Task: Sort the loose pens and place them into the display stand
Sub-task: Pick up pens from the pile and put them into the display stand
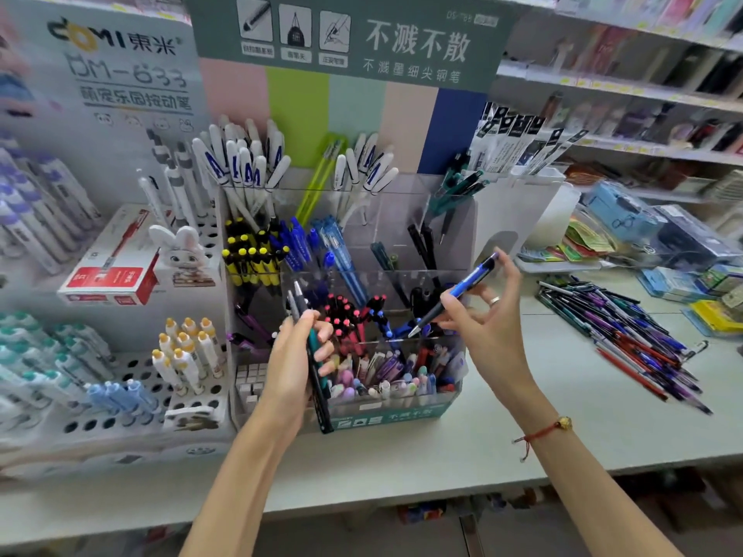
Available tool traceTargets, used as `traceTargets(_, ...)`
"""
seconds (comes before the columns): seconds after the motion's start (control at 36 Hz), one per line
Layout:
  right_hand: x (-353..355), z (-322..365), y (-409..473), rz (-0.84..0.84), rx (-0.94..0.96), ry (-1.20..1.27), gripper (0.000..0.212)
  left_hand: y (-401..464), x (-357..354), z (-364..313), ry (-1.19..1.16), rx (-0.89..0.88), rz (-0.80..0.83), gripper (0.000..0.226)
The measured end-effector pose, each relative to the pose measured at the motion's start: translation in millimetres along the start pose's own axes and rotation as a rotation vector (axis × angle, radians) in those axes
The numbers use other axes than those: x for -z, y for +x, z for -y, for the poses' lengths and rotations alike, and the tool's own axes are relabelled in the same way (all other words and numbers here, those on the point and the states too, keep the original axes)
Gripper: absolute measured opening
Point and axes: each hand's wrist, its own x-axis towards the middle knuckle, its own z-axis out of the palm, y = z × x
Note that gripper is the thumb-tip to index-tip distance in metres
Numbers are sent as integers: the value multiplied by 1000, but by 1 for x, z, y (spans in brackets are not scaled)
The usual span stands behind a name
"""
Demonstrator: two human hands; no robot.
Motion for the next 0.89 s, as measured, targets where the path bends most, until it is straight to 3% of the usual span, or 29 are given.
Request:
traceTargets(0.08, -5, -5, 0, -93, 195, -158, 60, -4, 15, -1, 151, -97, -130, 19)
traceTargets(0.22, -14, -26, 4, -157, 364, -329, 48, -9, 29, -2, 68, -120, -182, 24)
traceTargets(0.31, -20, -47, 7, -95, 385, -492, 47, -10, 29, -1, 26, -74, -141, 26)
traceTargets(0.47, -21, -67, 7, -90, 514, -941, 19, -13, 13, 2, -75, 64, 15, 28)
traceTargets(0.61, -8, -63, 13, -58, 463, -1117, 16, -8, 3, 6, -48, 117, 126, 29)
traceTargets(0.75, -12, -40, -2, -96, 527, -975, 13, -2, -15, 12, 15, 48, 156, 45)
traceTargets(0.89, -33, -7, -28, 345, -89, -287, 12, 5, -36, 15, 18, 27, 147, 42)
